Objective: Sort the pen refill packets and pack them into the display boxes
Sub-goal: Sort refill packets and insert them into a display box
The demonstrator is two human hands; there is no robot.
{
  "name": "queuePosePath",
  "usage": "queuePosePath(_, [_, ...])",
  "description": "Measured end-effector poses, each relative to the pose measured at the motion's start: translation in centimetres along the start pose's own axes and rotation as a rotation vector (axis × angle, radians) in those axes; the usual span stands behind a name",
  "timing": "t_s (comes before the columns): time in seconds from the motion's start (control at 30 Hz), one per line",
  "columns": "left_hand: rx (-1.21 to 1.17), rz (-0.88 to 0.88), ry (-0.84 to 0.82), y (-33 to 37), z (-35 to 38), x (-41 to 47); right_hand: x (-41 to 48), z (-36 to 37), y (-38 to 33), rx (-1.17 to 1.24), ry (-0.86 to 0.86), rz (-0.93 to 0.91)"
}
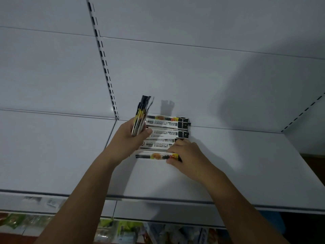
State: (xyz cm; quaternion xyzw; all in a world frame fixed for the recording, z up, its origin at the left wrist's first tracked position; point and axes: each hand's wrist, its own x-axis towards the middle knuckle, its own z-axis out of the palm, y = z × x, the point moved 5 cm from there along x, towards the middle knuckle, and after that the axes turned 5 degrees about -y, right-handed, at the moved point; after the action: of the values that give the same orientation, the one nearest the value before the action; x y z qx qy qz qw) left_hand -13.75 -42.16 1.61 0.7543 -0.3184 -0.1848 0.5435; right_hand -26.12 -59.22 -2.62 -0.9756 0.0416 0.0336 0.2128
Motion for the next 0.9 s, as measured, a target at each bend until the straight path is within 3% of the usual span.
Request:
queuePosePath(0.43, [0.162,0.077,-0.007,0.4,-0.1,-0.1,0.2,-0.7,-0.8,0.052,-0.178,0.091])
queuePosePath(0.7, [0.284,0.042,-0.189,0.4,0.4,-0.8,-0.8,-3.9,-0.8,0.267,-0.073,0.01])
queuePosePath(0.9, [0.285,-0.009,-0.132,1.3,1.0,-1.1,-1.8,-6.9,1.1,0.587,0.138,0.081])
